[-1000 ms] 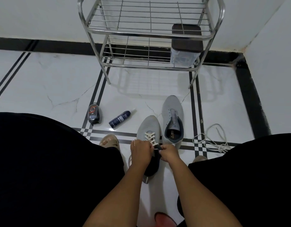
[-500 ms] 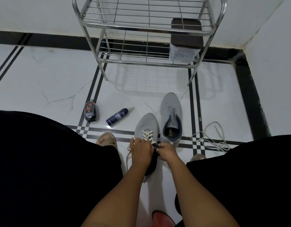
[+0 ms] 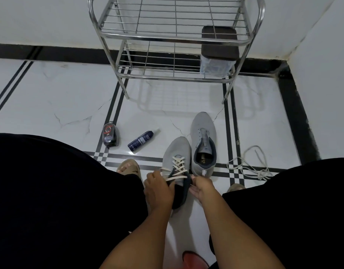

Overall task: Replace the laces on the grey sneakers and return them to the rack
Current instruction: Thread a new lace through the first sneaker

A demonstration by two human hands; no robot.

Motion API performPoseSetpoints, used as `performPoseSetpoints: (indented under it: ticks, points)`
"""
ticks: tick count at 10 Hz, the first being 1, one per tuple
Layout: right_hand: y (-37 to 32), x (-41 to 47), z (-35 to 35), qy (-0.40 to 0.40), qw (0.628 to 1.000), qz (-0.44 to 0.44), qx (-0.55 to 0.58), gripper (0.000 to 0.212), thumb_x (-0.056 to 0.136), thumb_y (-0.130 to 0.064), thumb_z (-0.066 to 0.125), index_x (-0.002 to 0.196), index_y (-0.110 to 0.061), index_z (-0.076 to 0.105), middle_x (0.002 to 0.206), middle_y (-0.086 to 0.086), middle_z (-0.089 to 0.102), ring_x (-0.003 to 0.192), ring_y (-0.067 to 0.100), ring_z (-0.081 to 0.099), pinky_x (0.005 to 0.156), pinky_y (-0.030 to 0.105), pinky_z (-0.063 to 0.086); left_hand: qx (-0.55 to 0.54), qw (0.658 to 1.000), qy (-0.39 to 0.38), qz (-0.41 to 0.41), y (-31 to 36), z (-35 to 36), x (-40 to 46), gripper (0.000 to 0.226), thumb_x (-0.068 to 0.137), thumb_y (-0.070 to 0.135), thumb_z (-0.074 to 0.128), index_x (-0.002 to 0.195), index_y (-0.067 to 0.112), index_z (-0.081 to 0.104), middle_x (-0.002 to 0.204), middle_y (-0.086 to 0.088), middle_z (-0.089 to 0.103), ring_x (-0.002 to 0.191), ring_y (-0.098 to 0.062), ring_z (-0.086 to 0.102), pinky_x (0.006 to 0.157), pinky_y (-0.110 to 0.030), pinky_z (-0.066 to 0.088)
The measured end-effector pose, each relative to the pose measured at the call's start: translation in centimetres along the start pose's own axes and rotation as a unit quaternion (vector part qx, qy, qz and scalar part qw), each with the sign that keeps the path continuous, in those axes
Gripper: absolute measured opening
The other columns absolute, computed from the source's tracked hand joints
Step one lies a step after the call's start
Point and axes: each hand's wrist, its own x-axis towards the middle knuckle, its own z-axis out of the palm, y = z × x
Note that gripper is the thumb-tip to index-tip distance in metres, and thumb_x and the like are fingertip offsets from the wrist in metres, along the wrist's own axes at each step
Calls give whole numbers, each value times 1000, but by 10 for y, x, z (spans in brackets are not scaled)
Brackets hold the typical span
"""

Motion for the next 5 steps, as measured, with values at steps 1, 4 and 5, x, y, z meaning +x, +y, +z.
performPoseSetpoints:
  ticks: [1, 4, 5]
  points:
    - [1, 5, -1, 40, 999, 11, 11, 35, 99, 2, 35, 130, 1, 50, 100, 17, 64, 109, 31, 62, 91, 38, 49, -74, 990, -69, -94, -8, -5, -5, 36, 89, 22, 60, 115, 11, 38, 118, -13, 55, 105, -33, 58, 81, -39, 48]
    - [-31, -5, -37, 280, 885, -132, -347, 45, 96, -3, 30, 139, -6, 44, 145, 9, 43, 133, 30, 42, 104, 28, 39, -133, 969, -75, -193, -14, -11, 7, 65, 84, 15, 63, 134, 2, 23, 124, -22, 57, 111, -40, 58, 90, -42, 48]
    - [-45, -19, -35, 333, 897, -249, 152, 45, 90, 4, 10, 119, 2, 45, 116, 21, 57, 106, 34, 55, 80, 20, 39, -136, 966, -94, -199, -12, -13, 5, 69, 84, 14, 63, 137, 3, 21, 126, -20, 56, 113, -39, 57, 91, -41, 47]
